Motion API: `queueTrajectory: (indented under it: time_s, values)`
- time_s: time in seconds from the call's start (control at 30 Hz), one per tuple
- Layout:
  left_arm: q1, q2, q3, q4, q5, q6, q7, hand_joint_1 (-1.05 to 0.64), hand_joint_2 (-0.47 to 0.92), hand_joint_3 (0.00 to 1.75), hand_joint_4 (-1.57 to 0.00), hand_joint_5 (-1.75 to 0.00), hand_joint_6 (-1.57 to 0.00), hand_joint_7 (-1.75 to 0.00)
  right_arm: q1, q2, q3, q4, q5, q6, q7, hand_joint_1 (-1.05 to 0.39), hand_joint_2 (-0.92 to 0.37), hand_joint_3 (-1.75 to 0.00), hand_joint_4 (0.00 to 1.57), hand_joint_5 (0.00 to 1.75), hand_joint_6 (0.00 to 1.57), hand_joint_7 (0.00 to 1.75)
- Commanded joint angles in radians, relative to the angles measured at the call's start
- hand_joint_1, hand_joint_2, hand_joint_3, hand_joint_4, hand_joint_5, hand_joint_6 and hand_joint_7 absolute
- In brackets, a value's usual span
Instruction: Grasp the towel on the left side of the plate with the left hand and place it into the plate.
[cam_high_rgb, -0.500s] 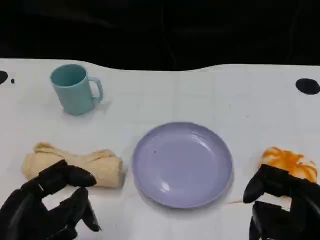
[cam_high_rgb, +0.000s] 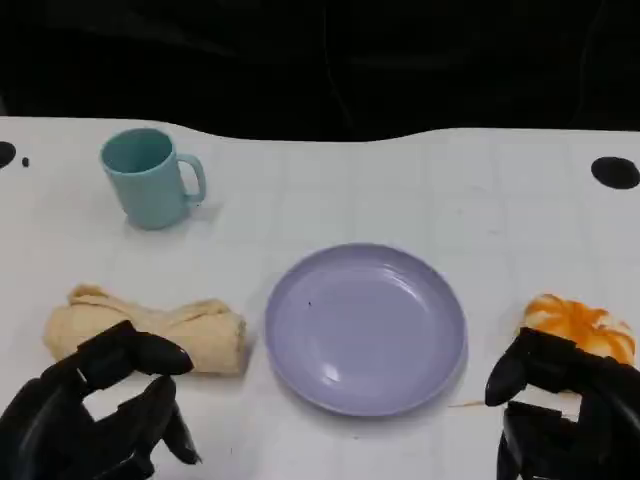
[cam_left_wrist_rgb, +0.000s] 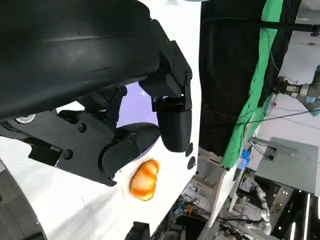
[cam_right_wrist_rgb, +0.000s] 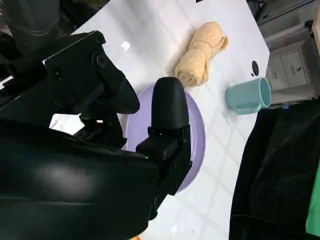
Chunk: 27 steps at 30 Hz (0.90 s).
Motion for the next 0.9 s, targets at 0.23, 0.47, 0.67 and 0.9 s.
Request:
queueTrajectory:
  time_s: [0.23, 0.47, 0.67, 0.9]
  values:
    - [0.0, 0.008, 0.003, 0.002, -0.001, -0.009, -0.002, -0.19, 0.64, 0.9, -0.79, -1.61, -0.77, -1.39, -0.005, -0.014, -0.001, 0.004, -0.003, 0.005, -0.002, -0.06, -0.53, -1.34, 0.76, 1.75, 0.57, 1.7]
    - [0.003, 0.004, 0.002, -0.009, 0.009, -0.005, 0.018, -0.19, 0.64, 0.89, -0.8, -1.57, -0.78, -1.36, -0.004, -0.009, -0.004, 0.002, 0.003, 0.007, -0.002, -0.06, -0.53, -1.34, 0.76, 1.75, 0.57, 1.7]
    - [0.015, -0.007, -0.018, -0.025, 0.112, -0.066, 0.057, -0.17, 0.59, 0.93, -0.7, -1.31, -0.86, -0.89, 0.001, -0.007, 0.008, -0.003, -0.003, 0.006, -0.009, -0.06, -0.53, -1.35, 0.77, 1.75, 0.58, 1.7]
    - [0.042, 0.036, -0.049, -0.072, 0.34, -0.224, 0.06, -0.24, 0.89, 0.31, -0.65, -0.79, -0.81, -0.11, 0.005, -0.003, 0.01, -0.006, 0.004, -0.002, -0.011, -0.05, -0.54, -1.35, 0.77, 1.75, 0.57, 1.7]
